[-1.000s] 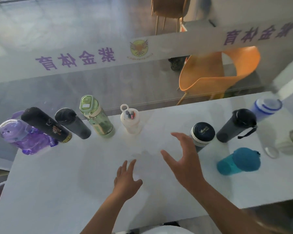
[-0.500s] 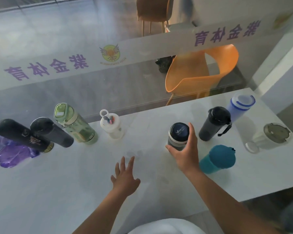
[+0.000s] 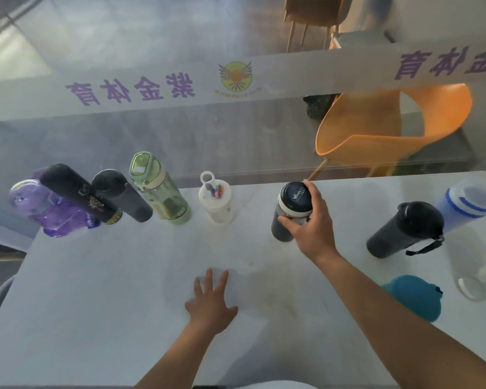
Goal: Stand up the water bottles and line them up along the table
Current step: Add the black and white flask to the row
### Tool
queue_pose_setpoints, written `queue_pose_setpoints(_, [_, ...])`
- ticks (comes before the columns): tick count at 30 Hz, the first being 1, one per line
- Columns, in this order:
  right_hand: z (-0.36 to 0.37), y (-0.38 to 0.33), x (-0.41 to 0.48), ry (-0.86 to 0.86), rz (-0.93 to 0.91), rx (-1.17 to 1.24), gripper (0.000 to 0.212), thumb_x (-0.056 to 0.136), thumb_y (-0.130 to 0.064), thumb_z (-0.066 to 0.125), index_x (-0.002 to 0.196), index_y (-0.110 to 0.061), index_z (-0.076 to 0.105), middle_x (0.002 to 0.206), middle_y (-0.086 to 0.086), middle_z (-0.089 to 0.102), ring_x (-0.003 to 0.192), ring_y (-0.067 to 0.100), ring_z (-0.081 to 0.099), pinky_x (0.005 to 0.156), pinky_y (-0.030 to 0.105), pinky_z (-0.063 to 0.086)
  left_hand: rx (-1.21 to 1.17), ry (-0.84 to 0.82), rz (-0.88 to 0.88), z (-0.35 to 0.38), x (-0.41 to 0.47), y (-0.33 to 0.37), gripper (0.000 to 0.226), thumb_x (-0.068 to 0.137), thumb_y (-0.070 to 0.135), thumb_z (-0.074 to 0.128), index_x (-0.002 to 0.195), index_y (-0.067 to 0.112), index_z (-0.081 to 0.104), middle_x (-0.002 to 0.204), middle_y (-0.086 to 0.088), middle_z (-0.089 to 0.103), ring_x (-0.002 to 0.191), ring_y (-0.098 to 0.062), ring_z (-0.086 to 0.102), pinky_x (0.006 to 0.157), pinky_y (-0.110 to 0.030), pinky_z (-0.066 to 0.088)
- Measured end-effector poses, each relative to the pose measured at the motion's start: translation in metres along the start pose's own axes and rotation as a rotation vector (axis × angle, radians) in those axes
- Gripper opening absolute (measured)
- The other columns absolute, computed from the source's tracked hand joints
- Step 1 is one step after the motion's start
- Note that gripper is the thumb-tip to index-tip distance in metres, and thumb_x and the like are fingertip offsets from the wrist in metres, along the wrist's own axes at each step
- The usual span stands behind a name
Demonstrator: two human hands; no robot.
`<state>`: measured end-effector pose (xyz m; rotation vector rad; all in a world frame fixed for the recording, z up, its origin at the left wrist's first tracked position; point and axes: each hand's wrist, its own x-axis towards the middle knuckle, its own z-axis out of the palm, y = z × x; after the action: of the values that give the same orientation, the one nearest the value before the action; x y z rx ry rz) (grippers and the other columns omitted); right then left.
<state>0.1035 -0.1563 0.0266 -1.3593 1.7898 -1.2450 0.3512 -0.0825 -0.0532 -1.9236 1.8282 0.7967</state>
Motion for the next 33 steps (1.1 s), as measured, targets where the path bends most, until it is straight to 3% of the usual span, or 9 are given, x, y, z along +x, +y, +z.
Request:
queue_pose_setpoints(6, [0.04, -0.006, 0.045, -0.03, -0.043, -0.04, 0.088, 0.068, -0.02, 0.085, 0.141, -0.031, 0.037, 0.128, 0.0, 0.049, 0.11, 0.005, 0.045, 0.099, 0.03, 0.044, 0.003, -0.008, 0.029, -0.001, 0.003, -0.006, 0.091, 0.086, 0.057, 0.058, 0.152, 0.047, -0.004, 0.163, 0.007, -0.018, 0.151, -0.029, -0.01, 0.11, -0.055, 0.033])
queue_pose_setpoints(13, [0.066, -0.003, 0.057, -0.087, -0.111, -0.073, 0.09, 0.068, -0.02, 0.085, 0.142, -0.031, 0.036, 0.129, 0.001, 0.048, 0.11, 0.001, 0.042, 0.096, 0.023, 0.039, 0.006, 0.005, 0.04, 0.002, 0.003, -0.006, 0.096, 0.083, 0.061, 0.06, 0.152, 0.047, -0.005, 0.163, 0.006, -0.02, 0.151, -0.03, -0.012, 0.11, -0.055, 0.032])
queue_pose_setpoints(33, [0.07, 0.003, 0.06, -0.101, -0.149, -0.108, 0.09, 0.072, -0.019, 0.083, 0.144, -0.031, 0.03, 0.134, 0.001, 0.043, 0.114, -0.002, 0.036, 0.096, 0.025, 0.041, -0.005, 0.001, 0.029, 0.003, 0.001, -0.003, 0.094, 0.086, 0.057, 0.059, 0.152, 0.046, -0.008, 0.162, 0.005, -0.023, 0.15, -0.031, -0.015, 0.109, -0.055, 0.028])
